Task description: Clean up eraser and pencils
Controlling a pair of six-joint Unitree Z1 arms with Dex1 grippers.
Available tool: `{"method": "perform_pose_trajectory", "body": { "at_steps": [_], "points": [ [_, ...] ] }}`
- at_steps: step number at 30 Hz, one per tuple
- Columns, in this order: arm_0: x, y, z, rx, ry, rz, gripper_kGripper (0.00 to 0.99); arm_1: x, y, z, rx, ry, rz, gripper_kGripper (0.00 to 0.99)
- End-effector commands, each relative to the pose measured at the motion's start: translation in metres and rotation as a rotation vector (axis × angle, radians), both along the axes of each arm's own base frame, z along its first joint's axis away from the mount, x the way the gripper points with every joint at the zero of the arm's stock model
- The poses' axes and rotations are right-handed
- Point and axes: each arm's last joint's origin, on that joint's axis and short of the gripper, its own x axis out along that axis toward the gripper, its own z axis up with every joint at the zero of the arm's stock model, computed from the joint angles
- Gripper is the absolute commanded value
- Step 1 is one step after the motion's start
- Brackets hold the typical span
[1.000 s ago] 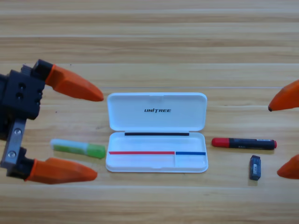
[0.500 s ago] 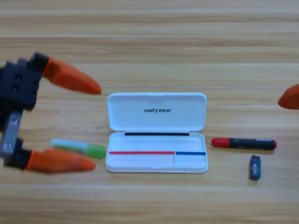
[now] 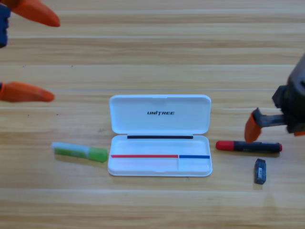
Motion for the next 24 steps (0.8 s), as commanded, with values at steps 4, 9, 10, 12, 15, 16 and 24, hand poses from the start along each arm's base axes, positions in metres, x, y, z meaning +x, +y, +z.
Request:
{"method": "perform_pose_trajectory", "body": {
  "at_steps": [4,9,10,12,15,16,24],
  "points": [
    [0.049,0.015,-0.03,0.19,0.022,0.113,0.93,0.046,0.007,-0.076,-0.061,0.181,-0.239,0.963],
    [0.075,0.007,-0.054,0.362,0.085,0.126,0.93,0.056,0.009,-0.098,-0.089,0.223,-0.257,0.894],
    [0.079,0.004,-0.06,0.4,0.103,0.117,0.93,0.057,0.009,-0.1,-0.088,0.232,-0.258,0.893],
    [0.083,0.001,-0.07,0.459,0.134,0.08,0.928,0.056,0.01,-0.103,-0.085,0.248,-0.261,0.891],
    [0.089,-0.004,-0.084,0.525,0.174,0.034,0.93,0.057,0.011,-0.108,-0.082,0.269,-0.261,0.848],
    [0.092,-0.006,-0.087,0.535,0.19,0.026,0.93,0.056,0.011,-0.11,-0.08,0.282,-0.262,0.839],
    [0.105,-0.017,-0.106,0.591,0.284,0.019,0.934,0.053,0.01,-0.123,-0.093,0.333,-0.288,0.808]
  ]
}}
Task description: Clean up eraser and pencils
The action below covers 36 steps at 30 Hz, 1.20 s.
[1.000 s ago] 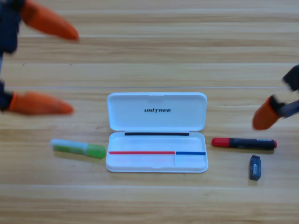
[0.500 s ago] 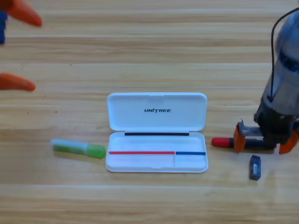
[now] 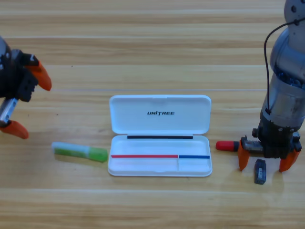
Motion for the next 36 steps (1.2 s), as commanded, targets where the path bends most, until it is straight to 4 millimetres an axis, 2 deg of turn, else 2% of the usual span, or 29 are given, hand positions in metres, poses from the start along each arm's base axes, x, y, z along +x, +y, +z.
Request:
{"method": "perform_pose_trajectory", "body": {
  "at_steps": [1,9,13,15,17,19,21,25,28,31,36],
  "points": [
    [0.015,-0.006,-0.019,0.053,0.084,0.028,0.934,0.006,-0.005,-0.033,-0.032,0.08,-0.052,0.807],
    [0.018,-0.009,-0.022,0.073,0.125,0.049,0.937,0.0,-0.008,-0.034,-0.015,0.114,-0.029,0.365],
    [0.02,-0.011,-0.022,0.074,0.131,0.056,0.937,-0.002,-0.009,-0.032,-0.006,0.132,-0.007,0.183],
    [0.021,-0.012,-0.022,0.075,0.135,0.061,0.937,-0.003,-0.009,-0.03,-0.004,0.135,0.0,0.129],
    [0.022,-0.012,-0.021,0.073,0.136,0.063,0.937,-0.004,-0.01,-0.024,0.001,0.132,0.029,0.0],
    [0.024,-0.014,-0.021,0.067,0.139,0.065,0.94,-0.005,-0.009,-0.013,0.011,0.119,0.101,0.0],
    [0.026,-0.017,-0.024,0.065,0.146,0.066,0.954,-0.01,-0.005,0.008,0.009,0.096,0.201,0.0],
    [0.036,-0.024,-0.04,0.059,0.142,0.072,0.963,-0.025,0.007,0.06,-0.026,-0.005,0.585,0.0],
    [0.045,-0.031,-0.055,0.046,0.135,0.08,0.965,-0.03,0.016,0.085,-0.064,-0.107,0.873,0.0],
    [0.051,-0.038,-0.071,0.029,0.14,0.088,0.963,-0.035,0.027,0.091,-0.058,-0.12,1.133,0.0],
    [0.058,-0.043,-0.093,0.035,0.166,0.12,0.963,-0.047,0.051,0.08,0.039,-0.042,1.464,0.0]
  ]
}}
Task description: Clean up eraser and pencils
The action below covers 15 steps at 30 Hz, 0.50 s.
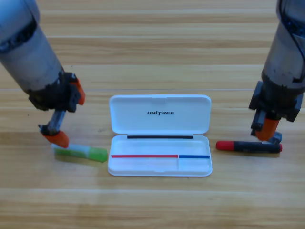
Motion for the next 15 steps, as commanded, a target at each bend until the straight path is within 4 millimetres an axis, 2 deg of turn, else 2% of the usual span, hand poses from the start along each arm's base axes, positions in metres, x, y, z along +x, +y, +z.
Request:
{"method": "perform_pose_trajectory", "body": {
  "at_steps": [1,8,15],
  "points": [
    [0.01,-0.003,-0.039,0.042,0.082,0.052,0.962,-0.028,0.036,-0.017,-0.002,0.129,0.329,0.0],
    [0.014,-0.003,-0.054,0.049,0.104,0.088,0.96,-0.022,0.071,-0.036,-0.009,0.132,0.556,0.0],
    [0.013,0.0,-0.07,0.036,0.126,0.119,0.96,-0.011,0.097,-0.05,-0.009,0.113,0.616,0.0]
  ]
}}
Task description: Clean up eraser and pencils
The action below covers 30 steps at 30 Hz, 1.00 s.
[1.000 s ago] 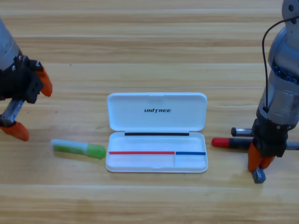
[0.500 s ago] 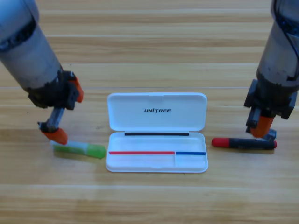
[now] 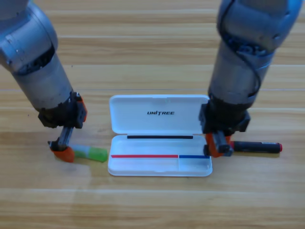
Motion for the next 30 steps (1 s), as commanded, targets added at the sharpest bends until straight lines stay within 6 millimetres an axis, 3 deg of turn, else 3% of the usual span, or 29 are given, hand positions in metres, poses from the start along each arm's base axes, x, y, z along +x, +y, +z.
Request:
{"method": "perform_pose_trajectory", "body": {
  "at_steps": [1,11,16,30],
  "points": [
    [0.004,0.006,-0.03,0.012,0.062,0.047,0.96,0.003,0.031,-0.039,-0.067,0.033,0.064,0.0],
    [-0.001,0.009,-0.045,-0.006,0.059,0.068,0.942,0.021,0.046,-0.058,-0.088,0.005,0.062,0.0],
    [-0.002,0.009,-0.05,-0.005,0.06,0.068,0.873,0.024,0.049,-0.066,-0.099,0.005,0.06,0.0],
    [-0.003,0.01,-0.059,0.005,0.072,0.068,0.845,0.026,0.051,-0.073,-0.102,0.017,0.053,0.0]
  ]
}}
